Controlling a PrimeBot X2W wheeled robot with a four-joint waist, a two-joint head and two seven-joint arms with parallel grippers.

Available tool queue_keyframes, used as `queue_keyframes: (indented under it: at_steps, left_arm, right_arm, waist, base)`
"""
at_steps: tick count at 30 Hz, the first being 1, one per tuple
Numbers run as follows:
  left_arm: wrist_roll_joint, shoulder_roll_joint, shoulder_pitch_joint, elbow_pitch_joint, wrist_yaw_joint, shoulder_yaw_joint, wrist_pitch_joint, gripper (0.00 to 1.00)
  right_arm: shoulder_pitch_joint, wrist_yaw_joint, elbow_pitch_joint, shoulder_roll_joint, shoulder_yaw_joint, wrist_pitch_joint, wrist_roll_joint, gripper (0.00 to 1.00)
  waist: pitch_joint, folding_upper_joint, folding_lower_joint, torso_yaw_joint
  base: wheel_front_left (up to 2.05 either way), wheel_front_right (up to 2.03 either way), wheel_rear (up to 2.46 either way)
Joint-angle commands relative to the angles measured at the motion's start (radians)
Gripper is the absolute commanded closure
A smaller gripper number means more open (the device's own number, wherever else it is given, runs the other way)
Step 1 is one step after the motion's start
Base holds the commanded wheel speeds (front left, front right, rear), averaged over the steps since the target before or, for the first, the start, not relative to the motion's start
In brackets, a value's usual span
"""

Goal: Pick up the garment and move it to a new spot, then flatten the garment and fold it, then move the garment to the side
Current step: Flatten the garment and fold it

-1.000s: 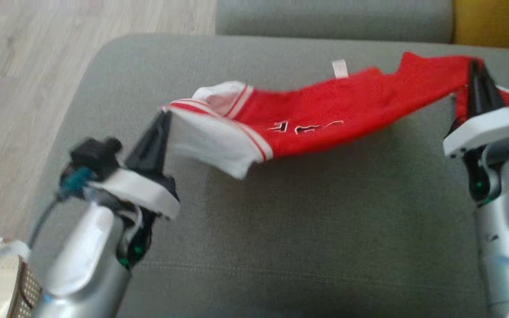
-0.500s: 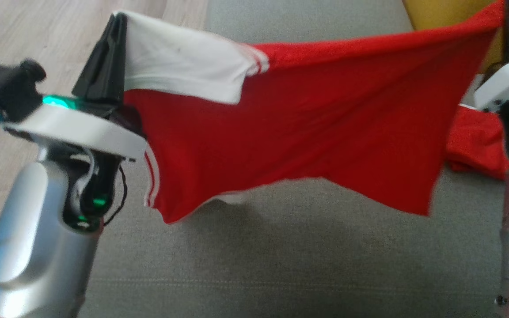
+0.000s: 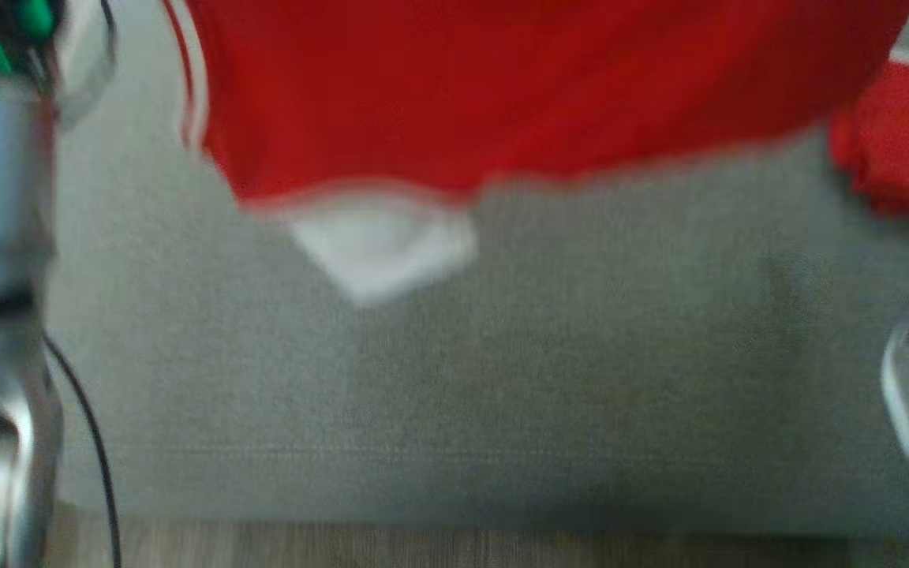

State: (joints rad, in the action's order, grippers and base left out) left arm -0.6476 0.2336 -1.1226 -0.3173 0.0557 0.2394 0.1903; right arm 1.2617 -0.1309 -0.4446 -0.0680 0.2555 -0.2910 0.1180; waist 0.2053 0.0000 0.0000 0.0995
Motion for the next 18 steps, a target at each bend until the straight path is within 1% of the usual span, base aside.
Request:
queue_keyframes:
  at_steps: [1,3,4,7,10,12,14,18]
  left_arm:
    - [0.015,0.021,-0.133,-0.039,-0.009,-0.049,-0.043,1.0]
    - [0.041,0.014,-0.251,-0.124,-0.012,-0.059,-0.12,1.0]
    - [0.041,0.014,-0.251,-0.124,-0.012,-0.059,-0.12,1.0]
    - [0.075,0.0,-0.392,-0.232,-0.025,-0.064,-0.248,1.0]
    - [0.09,-0.022,-0.482,-0.325,-0.046,-0.061,-0.349,1.0]
    - [0.089,-0.042,-0.507,-0.381,-0.066,-0.056,-0.389,1.0]
    - [0.095,-0.055,-0.507,-0.431,-0.09,-0.042,-0.41,1.0]
    - [0.098,-0.079,-0.441,-0.513,-0.124,-0.025,-0.437,1.0]
  right_arm:
    - [0.124,0.0,-0.041,0.017,-0.012,0.078,0.004,1.0]
    - [0.237,0.0,-0.138,0.017,-0.007,0.193,0.018,1.0]
    - [0.237,0.0,-0.138,0.017,-0.007,0.193,0.018,1.0]
    - [0.36,0.0,-0.271,0.017,0.016,0.362,0.048,1.0]
    - [0.434,0.0,-0.381,0.018,0.026,0.494,0.061,1.0]
    - [0.453,0.0,-0.431,0.018,0.026,0.531,0.08,1.0]
    - [0.444,0.0,-0.474,0.018,0.019,0.545,0.101,1.0]
    - [0.355,0.0,-0.568,0.018,0.011,0.551,0.13,1.0]
  waist:
    - [0.181,0.0,0.0,-0.008]
    - [0.221,0.0,0.0,-0.007]
    - [0.221,0.0,0.0,-0.007]
    - [0.259,0.0,0.0,-0.004]
    - [0.286,0.0,0.0,0.005]
    - [0.3,0.0,0.0,0.014]
    - [0.313,0.0,0.0,0.023]
    - [0.32,0.0,0.0,0.041]
  base:
    - [0.0,0.0,0.0]
    - [0.0,0.0,0.0]
    - [0.0,0.0,0.0]
    - [0.0,0.0,0.0]
    - [0.0,0.0,0.0]
    - [0.0,0.0,0.0]
    - [0.0,0.0,0.0]
    - [0.0,0.0,0.0]
